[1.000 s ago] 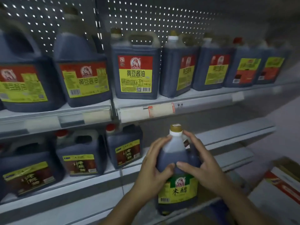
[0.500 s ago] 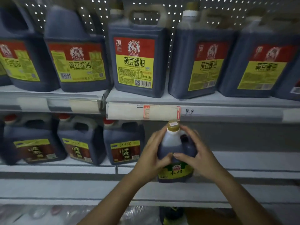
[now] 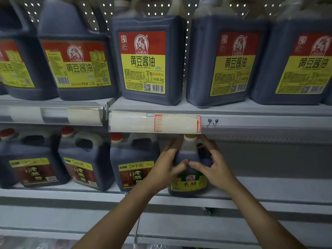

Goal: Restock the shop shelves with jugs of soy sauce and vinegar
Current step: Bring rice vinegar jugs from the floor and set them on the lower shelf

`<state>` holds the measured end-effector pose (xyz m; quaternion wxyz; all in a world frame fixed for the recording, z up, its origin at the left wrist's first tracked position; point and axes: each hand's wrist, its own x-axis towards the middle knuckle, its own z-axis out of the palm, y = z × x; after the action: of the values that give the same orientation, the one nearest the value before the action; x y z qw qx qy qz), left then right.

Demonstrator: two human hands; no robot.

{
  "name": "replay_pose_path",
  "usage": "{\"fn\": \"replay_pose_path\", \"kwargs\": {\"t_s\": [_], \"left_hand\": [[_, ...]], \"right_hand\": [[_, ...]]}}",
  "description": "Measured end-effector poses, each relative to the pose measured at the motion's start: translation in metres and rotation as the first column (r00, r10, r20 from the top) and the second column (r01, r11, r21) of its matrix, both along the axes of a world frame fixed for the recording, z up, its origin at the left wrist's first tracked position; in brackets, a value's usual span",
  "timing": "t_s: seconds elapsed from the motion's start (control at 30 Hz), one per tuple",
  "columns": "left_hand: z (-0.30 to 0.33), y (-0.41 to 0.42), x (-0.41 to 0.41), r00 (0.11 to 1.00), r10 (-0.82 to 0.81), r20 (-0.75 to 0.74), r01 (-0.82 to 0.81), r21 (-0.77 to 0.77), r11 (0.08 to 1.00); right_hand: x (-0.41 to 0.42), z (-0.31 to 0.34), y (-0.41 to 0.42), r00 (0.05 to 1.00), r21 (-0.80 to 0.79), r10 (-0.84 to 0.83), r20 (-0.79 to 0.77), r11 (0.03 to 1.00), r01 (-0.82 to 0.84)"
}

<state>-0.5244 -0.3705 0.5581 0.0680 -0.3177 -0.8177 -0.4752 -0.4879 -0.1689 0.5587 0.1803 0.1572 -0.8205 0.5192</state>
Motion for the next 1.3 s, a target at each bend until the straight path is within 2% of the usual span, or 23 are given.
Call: {"fn": "replay_pose_path", "kwargs": {"t_s": [0.17, 0.3, 0.4, 0.53, 0.67, 0.83, 0.93, 1.07, 1.17, 1.3], "left_hand": [[-0.011, 0.004, -0.010, 1.000, 0.004, 0.003, -0.003, -0.097, 0.995], [-0.009, 0.003, -0.018, 0.997, -0.024, 0.070, 0.031, -0.100, 0.994], [-0.008, 0.003, -0.023, 0.999, 0.014, 0.042, -0.010, -0.091, 0.996], [-0.010, 0.005, -0.020, 0.999, 0.026, 0.044, -0.024, -0.051, 0.998], [-0.012, 0.003, -0.020, 0.999, 0.010, 0.031, -0.008, -0.066, 0.998], [-0.010, -0.001, -0.021, 0.998, 0.016, 0.054, -0.011, -0.087, 0.996], [-0.008, 0.000, -0.017, 0.998, 0.031, 0.056, -0.028, -0.052, 0.998], [-0.011, 0.001, -0.010, 0.987, 0.077, 0.141, -0.080, 0.019, 0.997], [-0.010, 0.003, -0.005, 0.983, 0.121, 0.138, -0.130, 0.059, 0.990], [-0.009, 0.004, -0.001, 0.987, 0.105, 0.119, -0.113, 0.059, 0.992]], "right_hand": [[-0.014, -0.025, 0.007, 0.999, -0.013, -0.005, 0.035, 1.000, 0.005], [-0.023, -0.033, 0.008, 0.997, -0.019, -0.057, -0.050, 0.998, 0.056], [-0.030, -0.032, 0.003, 0.994, -0.018, -0.064, -0.087, 0.998, 0.063], [-0.029, -0.032, 0.000, 0.998, 0.009, -0.057, -0.012, 0.998, 0.057], [-0.019, -0.029, 0.010, 0.990, 0.040, 0.046, 0.135, 0.998, -0.052], [-0.010, -0.029, -0.002, 0.995, 0.041, -0.034, 0.098, 0.999, 0.030], [-0.007, -0.034, -0.003, 0.997, 0.057, -0.061, 0.043, 0.997, 0.059], [-0.008, -0.037, 0.000, 0.998, 0.065, -0.041, 0.046, 0.997, 0.038], [-0.008, -0.037, -0.001, 0.997, 0.057, -0.058, 0.052, 0.997, 0.055], [-0.005, -0.034, -0.005, 0.992, 0.066, -0.087, 0.095, 0.995, 0.081]]}}
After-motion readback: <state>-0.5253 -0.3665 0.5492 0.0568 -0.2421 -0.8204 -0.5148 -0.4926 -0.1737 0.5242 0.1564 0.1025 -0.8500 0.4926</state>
